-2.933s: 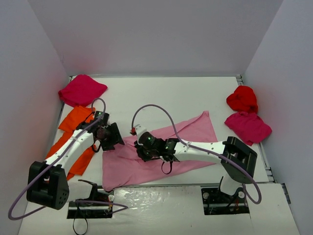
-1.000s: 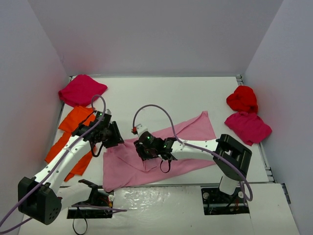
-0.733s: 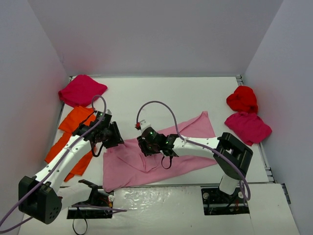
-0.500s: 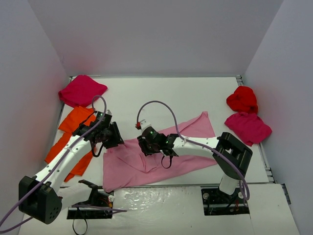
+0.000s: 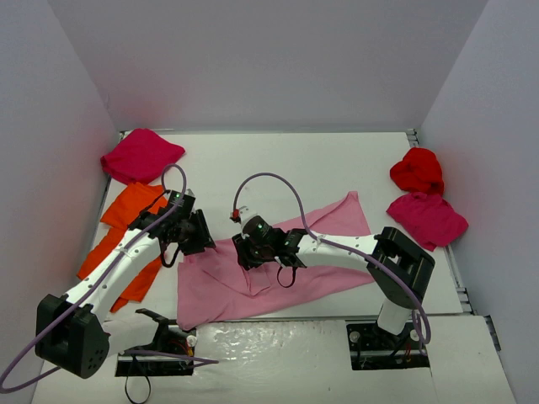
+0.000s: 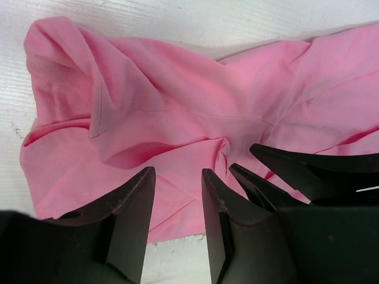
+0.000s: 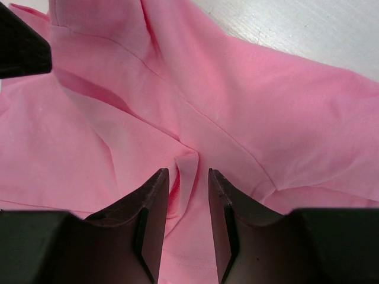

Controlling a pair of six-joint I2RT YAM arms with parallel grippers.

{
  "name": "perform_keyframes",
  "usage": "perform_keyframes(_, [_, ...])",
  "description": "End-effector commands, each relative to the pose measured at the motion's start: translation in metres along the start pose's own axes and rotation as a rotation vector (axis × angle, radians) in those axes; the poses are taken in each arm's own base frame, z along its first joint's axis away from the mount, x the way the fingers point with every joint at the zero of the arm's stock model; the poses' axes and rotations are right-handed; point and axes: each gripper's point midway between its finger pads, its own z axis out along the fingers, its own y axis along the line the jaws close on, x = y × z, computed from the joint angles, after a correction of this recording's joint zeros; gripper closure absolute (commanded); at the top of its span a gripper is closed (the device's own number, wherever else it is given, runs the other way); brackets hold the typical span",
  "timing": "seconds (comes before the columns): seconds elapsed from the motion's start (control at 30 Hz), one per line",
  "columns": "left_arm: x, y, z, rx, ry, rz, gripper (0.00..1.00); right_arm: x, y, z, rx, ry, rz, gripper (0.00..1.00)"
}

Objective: Fold and stack the t-shirts
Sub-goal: Fold the tshirt

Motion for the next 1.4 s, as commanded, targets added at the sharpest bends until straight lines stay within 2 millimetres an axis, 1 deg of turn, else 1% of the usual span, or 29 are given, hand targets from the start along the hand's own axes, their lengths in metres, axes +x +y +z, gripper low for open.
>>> perform_keyframes(0.0, [-0.007, -0.012, -0.003, 0.041, -0.022, 0.002, 0.62, -0.013, 0.018, 0.0, -0.059, -0.043, 0.013, 0.69])
perform_keyframes(0.17, [-0.006, -0.011, -0.002, 0.038, -0.018, 0.003, 0.58, -0.007, 0.02, 0.008, -0.068, -0.02, 0.011, 0.68])
perform_keyframes(0.27, [-0.005, -0.012, 0.0, 0.042, -0.005, 0.005, 0.57, 0.0, 0.022, 0.014, -0.072, 0.0, 0.004, 0.68])
perform_keyframes(0.4, [-0.004, -0.013, -0.001, 0.043, 0.003, 0.006, 0.56, 0.005, 0.019, 0.016, -0.062, 0.012, 0.001, 0.68])
perform_keyframes(0.47, [-0.006, -0.013, -0.003, 0.041, -0.005, 0.008, 0.55, 0.006, 0.018, 0.015, -0.057, 0.011, 0.001, 0.7])
perform_keyframes(0.5, [-0.007, -0.013, -0.004, 0.039, -0.012, 0.009, 0.55, 0.006, 0.018, 0.014, -0.056, 0.01, 0.001, 0.72])
perform_keyframes(0.53, [-0.008, -0.013, -0.005, 0.039, -0.016, 0.009, 0.55, 0.006, 0.018, 0.014, -0.057, 0.009, 0.001, 0.79])
perform_keyframes(0.57, [-0.009, -0.013, -0.005, 0.04, -0.02, 0.009, 0.55, 0.006, 0.018, 0.013, -0.057, 0.008, 0.001, 0.89])
perform_keyframes(0.6, [-0.009, -0.014, -0.005, 0.04, -0.021, 0.008, 0.55, 0.005, 0.018, 0.012, -0.058, 0.005, 0.001, 0.95])
perform_keyframes(0.67, [-0.009, -0.014, -0.005, 0.04, -0.021, 0.007, 0.55, 0.003, 0.02, 0.009, -0.062, -0.001, 0.0, 1.0])
perform_keyframes(0.8, [-0.009, -0.014, -0.003, 0.041, -0.016, 0.006, 0.55, -0.002, 0.029, 0.001, -0.061, -0.014, -0.021, 1.0])
perform_keyframes(0.93, [-0.009, -0.015, -0.002, 0.044, -0.017, 0.005, 0.55, -0.009, 0.043, -0.007, -0.069, -0.028, -0.049, 1.0])
perform_keyframes(1.03, [-0.011, -0.016, -0.003, 0.046, -0.022, 0.007, 0.55, -0.008, 0.065, -0.013, -0.107, -0.031, -0.068, 1.0])
perform_keyframes(1.2, [-0.014, -0.018, -0.001, 0.048, -0.025, 0.012, 0.55, 0.005, 0.106, -0.021, -0.178, -0.019, -0.099, 1.0])
perform_keyframes(1.3, [-0.017, -0.021, -0.001, 0.052, -0.025, 0.021, 0.55, 0.016, 0.124, -0.024, -0.207, -0.005, -0.117, 1.0])
perform_keyframes(1.37, [-0.018, -0.022, -0.001, 0.051, -0.023, 0.027, 0.55, 0.022, 0.13, -0.026, -0.213, 0.0, -0.123, 1.0])
